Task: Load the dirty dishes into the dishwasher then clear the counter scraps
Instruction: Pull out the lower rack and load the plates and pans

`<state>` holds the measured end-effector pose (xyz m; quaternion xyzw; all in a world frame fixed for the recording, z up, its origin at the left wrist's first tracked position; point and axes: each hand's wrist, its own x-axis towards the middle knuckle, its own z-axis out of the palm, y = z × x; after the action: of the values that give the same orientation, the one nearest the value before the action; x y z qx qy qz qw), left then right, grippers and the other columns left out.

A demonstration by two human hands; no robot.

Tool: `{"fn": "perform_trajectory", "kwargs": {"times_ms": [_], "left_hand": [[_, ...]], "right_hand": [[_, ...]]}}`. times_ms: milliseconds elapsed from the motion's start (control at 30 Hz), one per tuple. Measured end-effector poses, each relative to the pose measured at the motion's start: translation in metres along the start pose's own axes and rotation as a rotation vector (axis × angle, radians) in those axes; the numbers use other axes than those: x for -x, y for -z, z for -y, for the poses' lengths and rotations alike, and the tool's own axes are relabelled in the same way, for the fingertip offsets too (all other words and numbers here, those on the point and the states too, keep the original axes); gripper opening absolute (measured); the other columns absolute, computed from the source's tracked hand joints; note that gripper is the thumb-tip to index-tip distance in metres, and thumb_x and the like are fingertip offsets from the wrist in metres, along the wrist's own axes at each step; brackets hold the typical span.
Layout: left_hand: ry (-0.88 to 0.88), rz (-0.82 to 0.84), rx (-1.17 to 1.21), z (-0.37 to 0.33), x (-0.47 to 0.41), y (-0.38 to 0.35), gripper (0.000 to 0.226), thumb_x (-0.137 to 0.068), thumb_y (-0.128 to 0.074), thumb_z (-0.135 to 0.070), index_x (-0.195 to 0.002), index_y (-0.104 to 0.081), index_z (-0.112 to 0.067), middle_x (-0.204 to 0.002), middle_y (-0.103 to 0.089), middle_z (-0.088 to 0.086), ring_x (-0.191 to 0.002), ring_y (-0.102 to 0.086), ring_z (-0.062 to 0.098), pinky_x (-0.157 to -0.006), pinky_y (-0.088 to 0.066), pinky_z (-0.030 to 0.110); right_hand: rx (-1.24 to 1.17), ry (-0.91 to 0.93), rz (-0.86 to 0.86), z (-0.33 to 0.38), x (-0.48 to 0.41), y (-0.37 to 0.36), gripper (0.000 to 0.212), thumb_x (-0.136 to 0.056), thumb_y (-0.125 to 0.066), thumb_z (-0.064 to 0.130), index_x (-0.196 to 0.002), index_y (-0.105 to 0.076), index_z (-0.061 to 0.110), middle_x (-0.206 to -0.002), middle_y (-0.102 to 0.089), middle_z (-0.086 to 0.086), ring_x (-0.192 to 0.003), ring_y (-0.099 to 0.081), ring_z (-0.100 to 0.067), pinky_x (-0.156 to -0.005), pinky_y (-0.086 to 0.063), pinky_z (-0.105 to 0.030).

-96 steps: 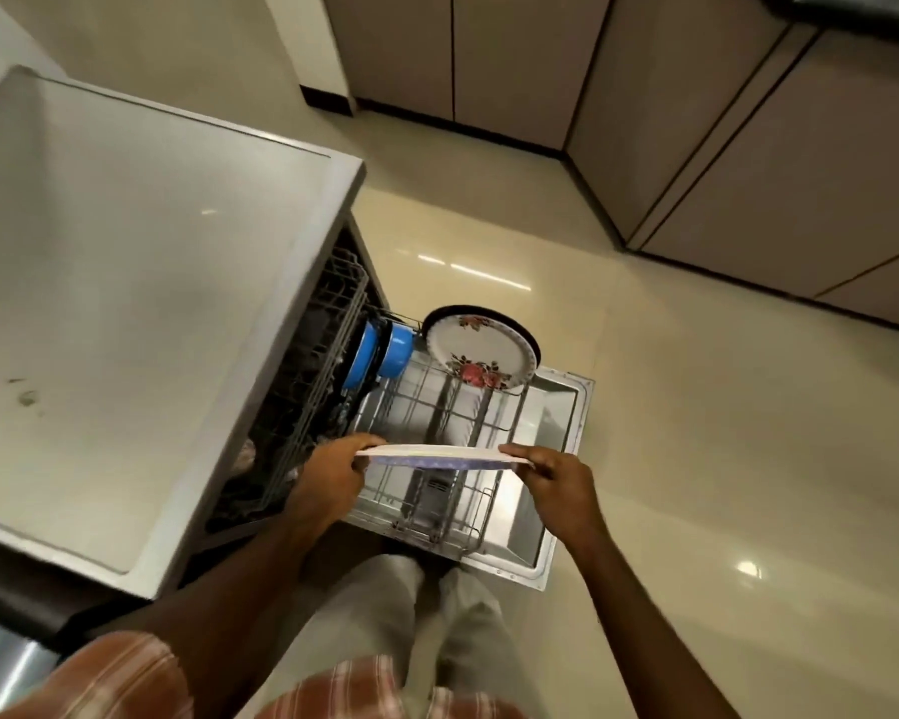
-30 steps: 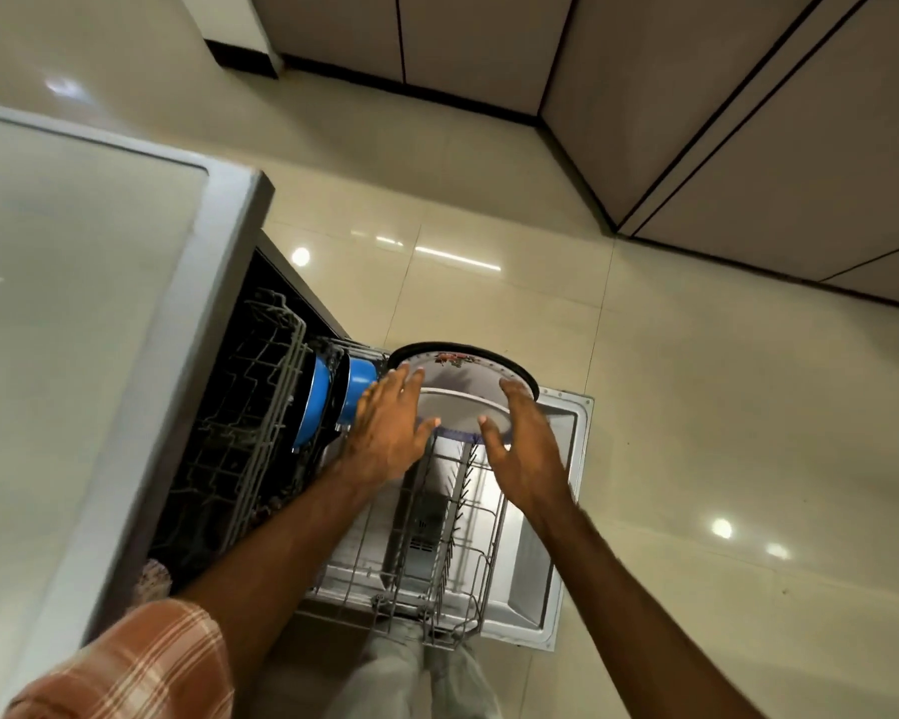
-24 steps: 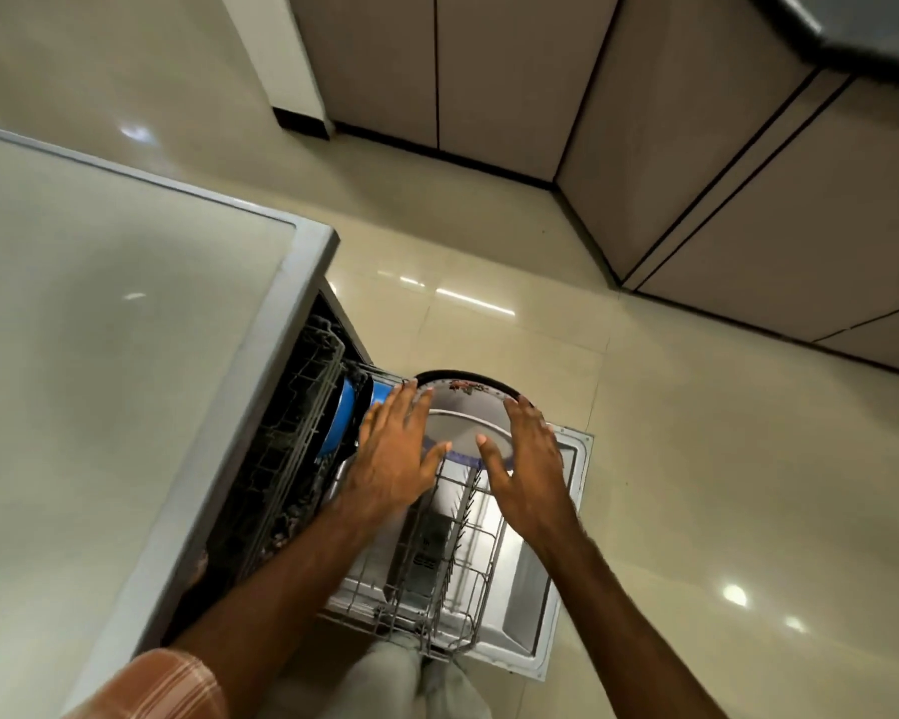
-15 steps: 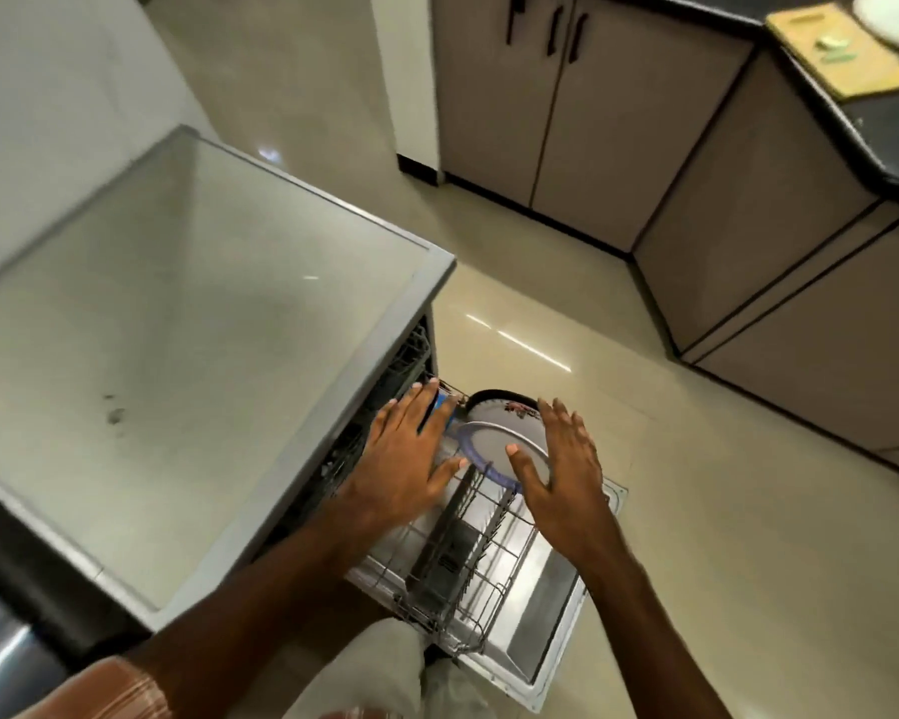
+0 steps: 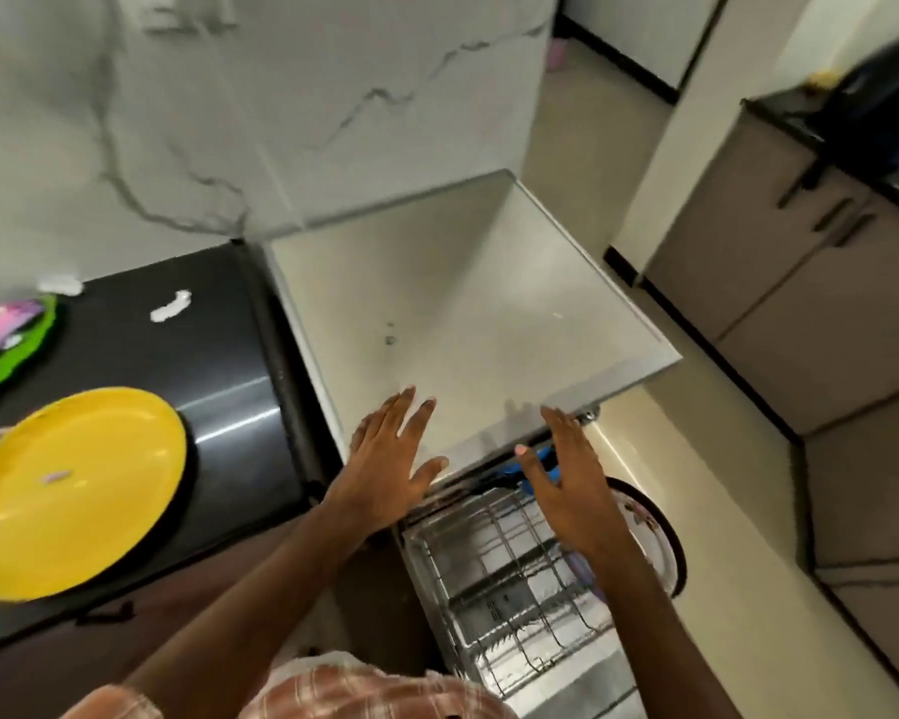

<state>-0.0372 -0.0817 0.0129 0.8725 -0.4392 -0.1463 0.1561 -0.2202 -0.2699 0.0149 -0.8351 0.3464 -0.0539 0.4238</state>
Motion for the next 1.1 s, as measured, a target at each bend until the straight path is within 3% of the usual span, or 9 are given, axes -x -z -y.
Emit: {"fn": "perform_trajectory", "kwargs": {"times_ms": [167, 400, 467, 567, 633, 767, 1000, 1100], "left_hand": [[0.208, -0.125, 0.028, 0.096, 0.056, 0.045, 0.078, -0.098, -0.049, -0.058, -0.161, -0.014, -0.03, -0.17, -0.001, 0.001, -0.156, 0.0, 0.023, -0.126, -0.009, 0.049], [0.5, -0.219, 0.057, 0.228, 0.158, 0.08, 0.075, -0.096, -0.053, -0.059, -0.159, -0.025, -0.031, -0.17, -0.006, 0.001, -0.155, -0.009, 0.026, -0.122, -0.02, 0.048], [0.58, -0.201, 0.06, 0.262, 0.182, 0.086, 0.075, -0.096, -0.053, -0.059, -0.159, -0.025, -0.03, -0.17, -0.005, 0.004, -0.155, -0.009, 0.028, -0.12, -0.021, 0.049], [0.704, -0.184, 0.061, 0.309, 0.214, 0.092, 0.076, -0.095, -0.055, -0.059, -0.158, -0.028, -0.025, -0.169, -0.011, 0.008, -0.154, -0.014, 0.031, -0.119, -0.026, 0.048], [0.751, -0.138, 0.075, 0.33, 0.228, 0.095, 0.075, -0.097, -0.054, -0.057, -0.158, -0.028, -0.022, -0.168, -0.013, 0.007, -0.153, -0.016, 0.03, -0.12, -0.026, 0.047], [0.706, -0.092, 0.202, 0.361, 0.241, 0.095, 0.065, -0.102, -0.056, -0.039, -0.158, -0.031, -0.017, -0.167, -0.02, 0.007, -0.151, -0.022, 0.03, -0.12, -0.027, 0.043], [0.665, -0.171, 0.202, 0.403, 0.217, 0.108, 0.053, -0.101, -0.058, -0.022, -0.152, -0.042, -0.02, -0.154, -0.043, 0.008, -0.136, -0.041, 0.032, -0.11, -0.04, 0.043], [0.675, -0.178, 0.156, 0.411, 0.205, 0.111, 0.035, -0.101, -0.055, -0.019, -0.136, -0.058, -0.021, -0.138, -0.052, 0.008, -0.123, -0.051, 0.031, -0.094, -0.05, 0.043]], "right_hand": [[0.097, 0.192, 0.125, 0.087, -0.031, -0.073, 0.067, -0.103, -0.051, 0.051, -0.162, -0.026, 0.03, -0.169, -0.025, 0.003, -0.157, -0.017, -0.015, -0.127, -0.012, -0.033], [0.005, 0.334, 0.267, 0.193, -0.028, -0.207, 0.058, -0.101, -0.062, 0.038, -0.154, -0.045, 0.022, -0.154, -0.048, 0.007, -0.142, -0.044, -0.009, -0.118, -0.03, -0.025], [-0.038, 0.322, 0.347, 0.215, -0.023, -0.248, 0.057, -0.1, -0.065, 0.037, -0.152, -0.048, 0.022, -0.15, -0.051, 0.009, -0.132, -0.051, -0.006, -0.111, -0.04, -0.023], [-0.078, 0.244, 0.445, 0.246, -0.018, -0.302, 0.054, -0.099, -0.067, 0.034, -0.149, -0.052, 0.019, -0.143, -0.06, 0.0, -0.114, -0.064, -0.008, -0.089, -0.049, -0.012], [-0.034, 0.185, 0.487, 0.261, -0.016, -0.329, 0.055, -0.1, -0.066, 0.038, -0.149, -0.051, 0.019, -0.133, -0.066, 0.001, -0.106, -0.066, -0.01, -0.085, -0.049, -0.018], [0.001, 0.101, 0.468, 0.275, -0.018, -0.374, 0.051, -0.098, -0.067, 0.042, -0.14, -0.054, 0.017, -0.106, -0.071, 0.002, -0.092, -0.072, -0.018, -0.088, -0.06, -0.041], [0.053, 0.052, 0.428, 0.28, -0.02, -0.397, 0.04, -0.097, -0.07, 0.023, -0.134, -0.055, 0.015, -0.106, -0.066, -0.002, -0.093, -0.07, -0.021, -0.087, -0.061, -0.044], [0.059, 0.043, 0.435, 0.277, -0.017, -0.395, 0.043, -0.097, -0.07, 0.023, -0.136, -0.053, 0.017, -0.106, -0.065, -0.001, -0.092, -0.071, -0.02, -0.085, -0.061, -0.04]]}}
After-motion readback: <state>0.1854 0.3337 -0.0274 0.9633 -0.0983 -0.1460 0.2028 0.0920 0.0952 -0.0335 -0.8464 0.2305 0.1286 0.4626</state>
